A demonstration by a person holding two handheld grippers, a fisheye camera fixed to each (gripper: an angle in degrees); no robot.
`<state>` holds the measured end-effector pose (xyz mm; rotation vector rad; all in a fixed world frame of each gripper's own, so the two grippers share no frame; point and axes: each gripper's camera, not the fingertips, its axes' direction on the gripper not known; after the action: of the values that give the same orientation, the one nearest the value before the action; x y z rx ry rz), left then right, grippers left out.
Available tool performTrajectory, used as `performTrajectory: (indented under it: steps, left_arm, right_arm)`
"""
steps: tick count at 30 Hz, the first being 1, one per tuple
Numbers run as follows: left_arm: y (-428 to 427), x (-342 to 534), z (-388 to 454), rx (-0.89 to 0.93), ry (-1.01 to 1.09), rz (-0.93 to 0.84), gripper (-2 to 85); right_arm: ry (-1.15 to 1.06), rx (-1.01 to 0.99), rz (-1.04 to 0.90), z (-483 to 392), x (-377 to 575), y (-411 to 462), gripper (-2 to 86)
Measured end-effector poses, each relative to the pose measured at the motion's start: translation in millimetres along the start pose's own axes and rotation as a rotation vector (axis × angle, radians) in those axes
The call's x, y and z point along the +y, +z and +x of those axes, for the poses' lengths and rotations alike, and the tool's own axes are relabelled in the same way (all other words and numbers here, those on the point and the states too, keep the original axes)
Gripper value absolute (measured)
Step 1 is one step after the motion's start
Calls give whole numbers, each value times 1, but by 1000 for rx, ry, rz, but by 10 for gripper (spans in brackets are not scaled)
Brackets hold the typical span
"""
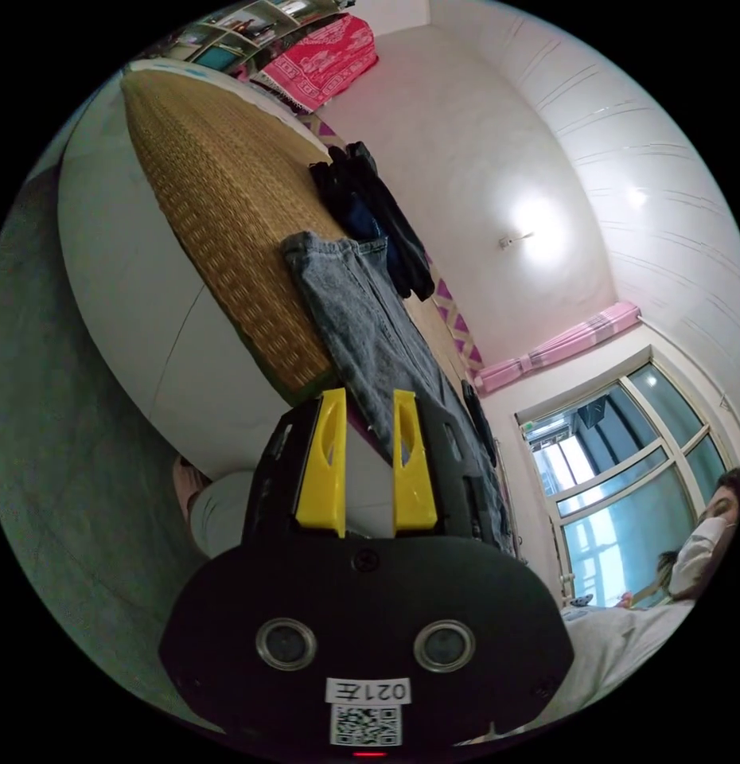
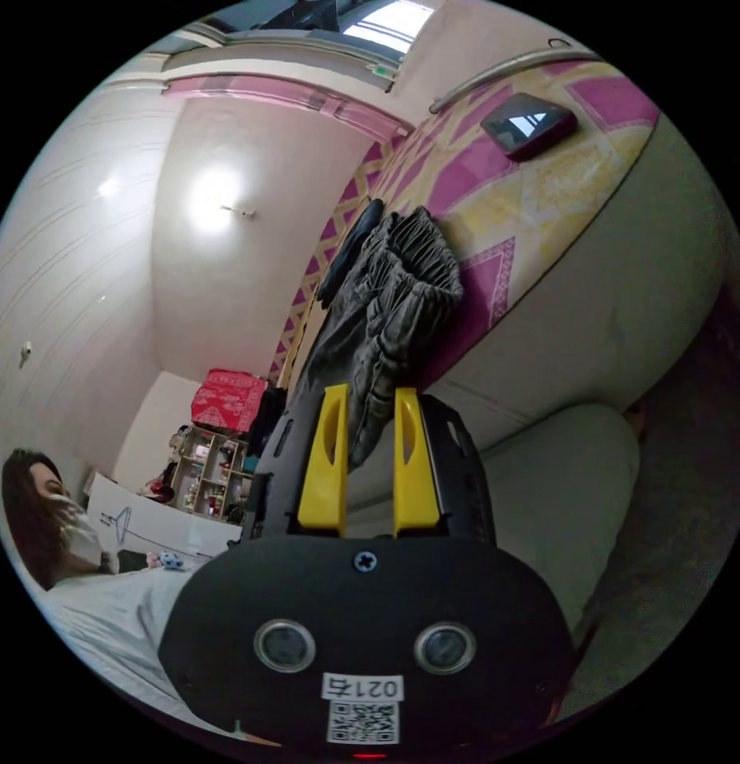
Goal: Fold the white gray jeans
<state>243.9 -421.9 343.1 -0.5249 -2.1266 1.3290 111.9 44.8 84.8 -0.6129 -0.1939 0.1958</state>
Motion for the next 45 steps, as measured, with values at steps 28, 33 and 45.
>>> performTrajectory:
  steps: [28, 33, 45]
  left_arm:
    - [213, -188, 188, -122, 397, -354, -3]
    - [329, -220, 156, -280, 331, -465, 44]
    - [269, -190, 86, -351, 318, -286, 63]
  right_arm:
    - [-175, -112, -209, -139, -223, 143, 24]
    - [-109, 192, -238, -109, -286, 248, 84]
    - [-681, 234, -553, -194, -151, 313, 72]
